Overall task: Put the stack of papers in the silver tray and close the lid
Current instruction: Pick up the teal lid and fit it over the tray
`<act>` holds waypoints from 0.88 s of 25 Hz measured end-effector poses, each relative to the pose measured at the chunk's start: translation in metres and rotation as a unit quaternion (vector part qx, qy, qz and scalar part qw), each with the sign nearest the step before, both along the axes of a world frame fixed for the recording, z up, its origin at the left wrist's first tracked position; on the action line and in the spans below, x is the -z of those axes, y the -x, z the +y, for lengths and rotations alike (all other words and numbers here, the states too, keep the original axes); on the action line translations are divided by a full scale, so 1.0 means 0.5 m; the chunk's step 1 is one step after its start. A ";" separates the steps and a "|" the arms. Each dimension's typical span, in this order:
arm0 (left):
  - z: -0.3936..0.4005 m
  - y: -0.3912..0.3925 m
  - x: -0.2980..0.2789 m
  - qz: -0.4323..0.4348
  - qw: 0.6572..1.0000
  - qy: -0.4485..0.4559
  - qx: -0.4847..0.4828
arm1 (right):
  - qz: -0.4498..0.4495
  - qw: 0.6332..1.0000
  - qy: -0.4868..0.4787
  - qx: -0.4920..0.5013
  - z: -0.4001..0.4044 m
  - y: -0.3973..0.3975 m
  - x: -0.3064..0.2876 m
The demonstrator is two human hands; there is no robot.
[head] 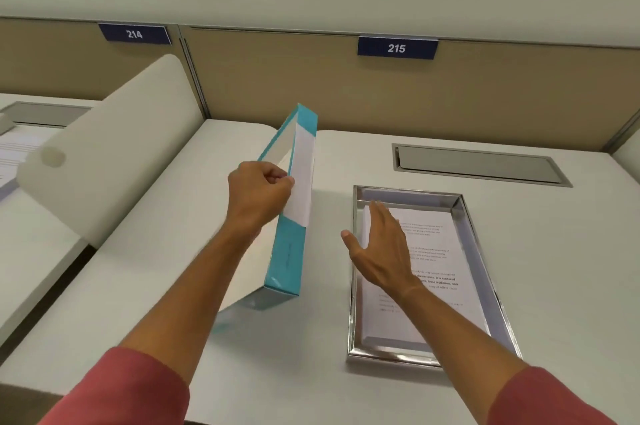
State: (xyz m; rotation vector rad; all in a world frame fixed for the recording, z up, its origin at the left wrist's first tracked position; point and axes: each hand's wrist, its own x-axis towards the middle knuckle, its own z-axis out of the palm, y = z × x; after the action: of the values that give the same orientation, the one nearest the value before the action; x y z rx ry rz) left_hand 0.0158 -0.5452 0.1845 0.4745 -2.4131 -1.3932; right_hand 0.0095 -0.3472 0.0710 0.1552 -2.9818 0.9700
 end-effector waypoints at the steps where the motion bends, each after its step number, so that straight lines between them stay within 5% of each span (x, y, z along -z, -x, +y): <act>1: -0.011 0.002 -0.025 0.004 0.999 -0.048 -0.007 | -0.006 0.999 0.032 0.003 -0.006 0.003 -0.015; 5: -0.052 0.001 -0.096 0.038 0.962 -0.271 -0.004 | -0.056 0.983 0.172 0.016 -0.018 0.018 -0.058; 9: -0.086 -0.021 -0.139 0.020 0.895 -0.443 0.050 | -0.183 0.931 0.309 0.073 -0.013 0.042 -0.067; 13: -0.098 -0.031 -0.136 -0.004 0.881 -0.467 0.078 | -0.268 0.864 0.420 0.077 0.011 0.057 -0.067; 17: -0.106 -0.026 -0.092 -0.057 0.861 -0.496 0.100 | -0.224 0.871 0.423 0.107 0.045 0.063 -0.059; 22: -0.085 0.004 0.007 -0.032 0.941 -0.334 0.049 | -0.168 0.870 0.428 0.178 0.142 0.058 -0.048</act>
State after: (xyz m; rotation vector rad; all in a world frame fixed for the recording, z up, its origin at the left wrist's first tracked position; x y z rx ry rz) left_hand 0.0137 -0.5874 0.1812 0.5600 -1.9710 -2.2722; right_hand -0.0194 -0.2761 0.0949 -0.5911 -2.3317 2.2685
